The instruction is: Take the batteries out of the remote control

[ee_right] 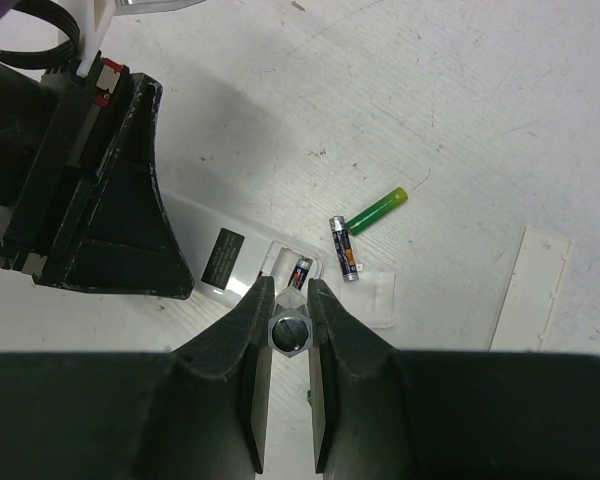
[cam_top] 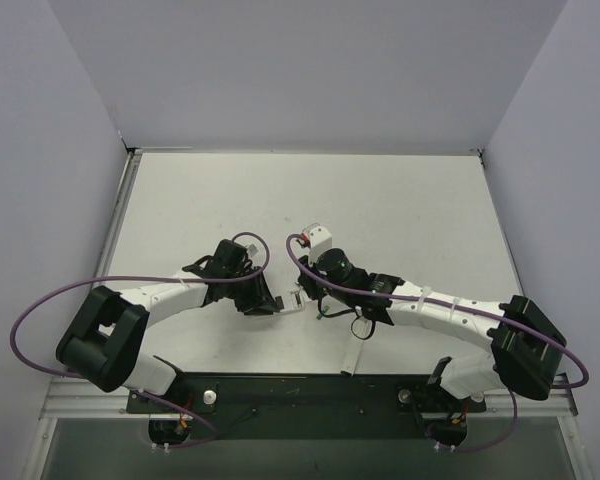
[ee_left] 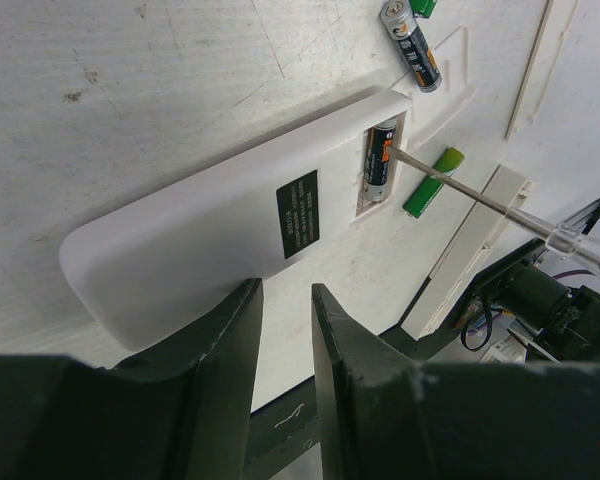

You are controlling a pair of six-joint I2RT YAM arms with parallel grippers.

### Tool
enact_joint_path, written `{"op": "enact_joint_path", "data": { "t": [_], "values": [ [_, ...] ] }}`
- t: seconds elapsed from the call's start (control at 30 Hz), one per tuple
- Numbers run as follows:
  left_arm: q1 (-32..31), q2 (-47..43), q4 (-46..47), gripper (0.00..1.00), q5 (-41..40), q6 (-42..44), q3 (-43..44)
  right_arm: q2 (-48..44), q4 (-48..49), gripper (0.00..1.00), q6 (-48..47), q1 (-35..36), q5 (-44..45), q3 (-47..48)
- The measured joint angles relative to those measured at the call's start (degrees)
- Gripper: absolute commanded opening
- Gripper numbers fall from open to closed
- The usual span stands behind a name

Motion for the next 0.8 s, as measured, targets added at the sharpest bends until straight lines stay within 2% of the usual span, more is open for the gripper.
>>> {"op": "enact_joint_path", "data": {
  "t": [0.8],
  "values": [
    [0.0,0.1,0.0,0.37,0.0,0.0,0.0,-1.2,-0.3,0.00,-0.7,0.0,0.1,-1.1]
  ]
}}
